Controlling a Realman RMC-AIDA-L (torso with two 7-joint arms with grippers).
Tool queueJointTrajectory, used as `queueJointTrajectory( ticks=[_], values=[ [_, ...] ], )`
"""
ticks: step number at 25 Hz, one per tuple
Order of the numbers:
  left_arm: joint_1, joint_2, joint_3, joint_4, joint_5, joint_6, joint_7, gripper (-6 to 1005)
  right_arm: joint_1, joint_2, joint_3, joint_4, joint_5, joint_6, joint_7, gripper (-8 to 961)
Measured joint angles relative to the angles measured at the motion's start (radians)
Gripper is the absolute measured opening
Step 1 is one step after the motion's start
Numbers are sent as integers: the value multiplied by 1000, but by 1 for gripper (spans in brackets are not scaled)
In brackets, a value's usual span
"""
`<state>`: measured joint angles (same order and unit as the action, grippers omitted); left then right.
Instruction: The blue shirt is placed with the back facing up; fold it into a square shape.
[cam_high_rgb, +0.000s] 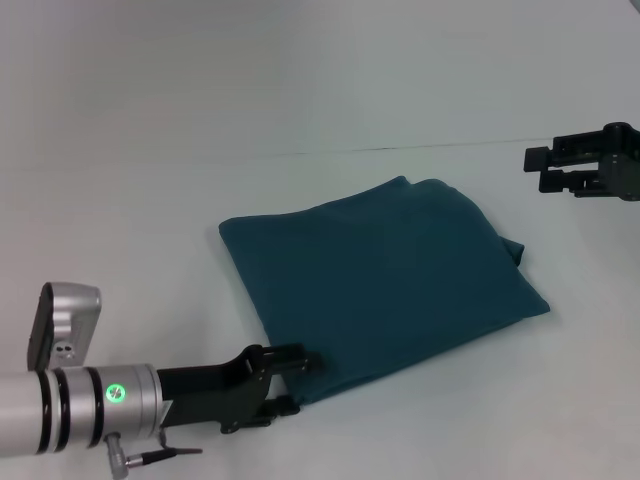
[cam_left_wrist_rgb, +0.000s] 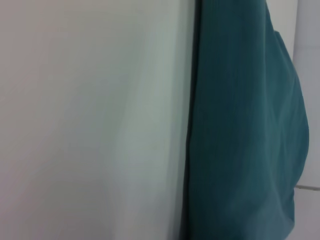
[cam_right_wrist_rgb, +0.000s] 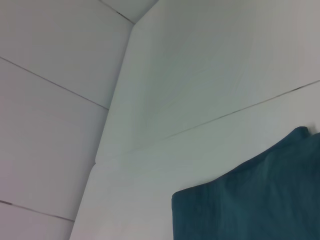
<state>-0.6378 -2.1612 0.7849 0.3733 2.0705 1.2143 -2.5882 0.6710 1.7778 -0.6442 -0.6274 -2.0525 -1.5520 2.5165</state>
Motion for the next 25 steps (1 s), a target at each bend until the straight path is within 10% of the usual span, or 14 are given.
queueJointTrajectory(
  ticks=[13,25],
  values=[
    [-6,-3,15,4,-4,4,6,731,-1,0,0,1,5,-1,2,539],
    [-5,-3,14,6,-3,12,9,319,-3,-2,12,3,6,-2,2,538]
  ],
)
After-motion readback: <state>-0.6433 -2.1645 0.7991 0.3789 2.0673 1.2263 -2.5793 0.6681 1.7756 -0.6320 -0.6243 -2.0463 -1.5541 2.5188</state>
